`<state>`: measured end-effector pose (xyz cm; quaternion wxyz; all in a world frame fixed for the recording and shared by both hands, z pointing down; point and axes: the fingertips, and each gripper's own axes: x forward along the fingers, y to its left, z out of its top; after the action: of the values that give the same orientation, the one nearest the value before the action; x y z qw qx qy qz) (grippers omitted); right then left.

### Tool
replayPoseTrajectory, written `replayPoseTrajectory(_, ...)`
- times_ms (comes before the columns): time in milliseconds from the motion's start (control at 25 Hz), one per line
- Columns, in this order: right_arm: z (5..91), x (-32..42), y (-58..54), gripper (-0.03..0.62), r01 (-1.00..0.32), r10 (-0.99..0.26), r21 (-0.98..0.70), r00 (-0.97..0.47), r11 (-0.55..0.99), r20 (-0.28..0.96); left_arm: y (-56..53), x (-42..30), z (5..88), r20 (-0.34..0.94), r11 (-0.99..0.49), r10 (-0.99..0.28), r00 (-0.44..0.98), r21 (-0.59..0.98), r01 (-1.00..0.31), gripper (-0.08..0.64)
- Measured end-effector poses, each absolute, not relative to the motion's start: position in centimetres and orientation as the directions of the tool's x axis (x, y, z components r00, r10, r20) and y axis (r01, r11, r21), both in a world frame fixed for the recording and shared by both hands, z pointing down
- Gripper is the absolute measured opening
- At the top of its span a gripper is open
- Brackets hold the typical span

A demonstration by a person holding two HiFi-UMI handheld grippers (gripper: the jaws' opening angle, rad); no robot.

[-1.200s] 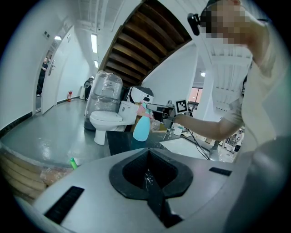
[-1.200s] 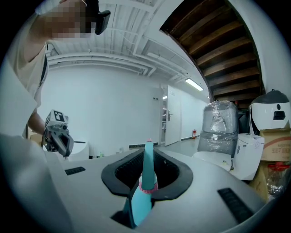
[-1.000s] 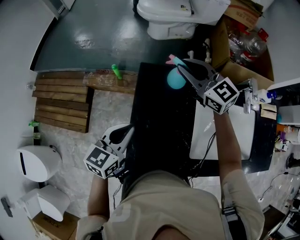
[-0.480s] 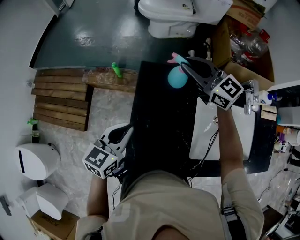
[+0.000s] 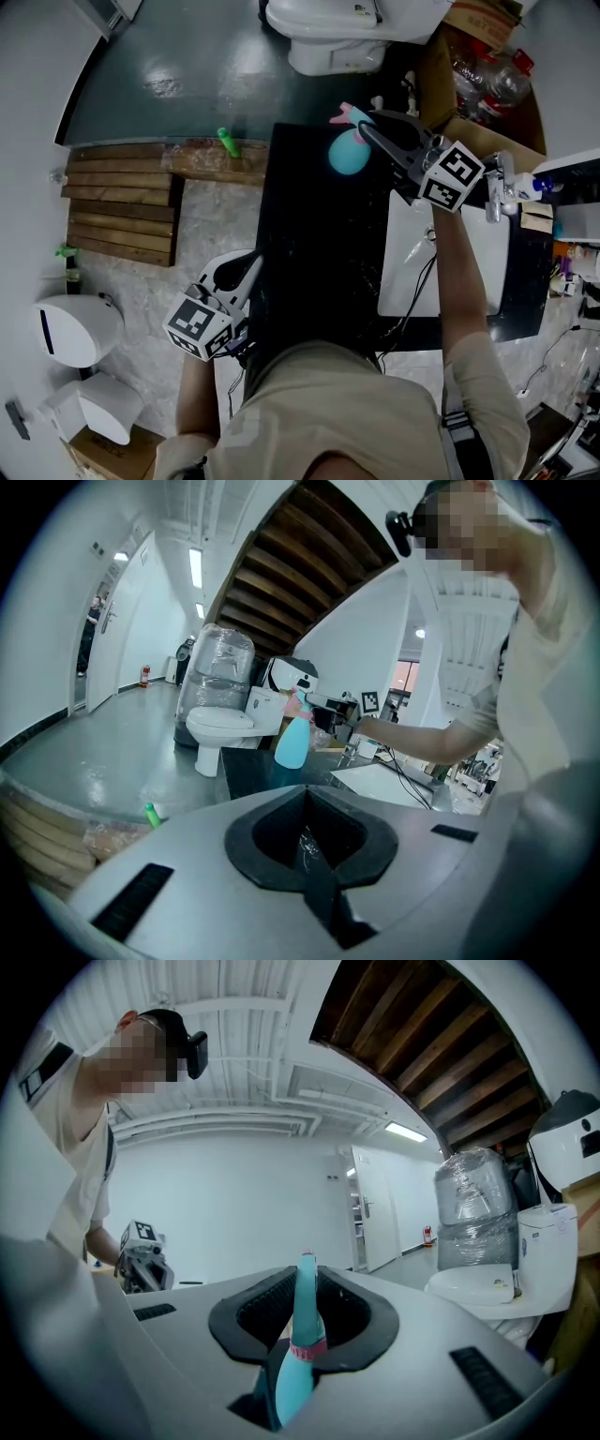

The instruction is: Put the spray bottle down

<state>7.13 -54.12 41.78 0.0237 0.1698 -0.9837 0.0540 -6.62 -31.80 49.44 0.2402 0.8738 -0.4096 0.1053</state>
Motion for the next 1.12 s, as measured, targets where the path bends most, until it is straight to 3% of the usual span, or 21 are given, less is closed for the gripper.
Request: replayPoseTrajectory(1120,41.0,7.3,-54.1,0.086,-0.293,-0.297,-0.178,-0.955,0.939,0.007,-33.3,-5.6,46.8,0.316,-0.587,-0.685,0.656,0.293,-0.754,0.011)
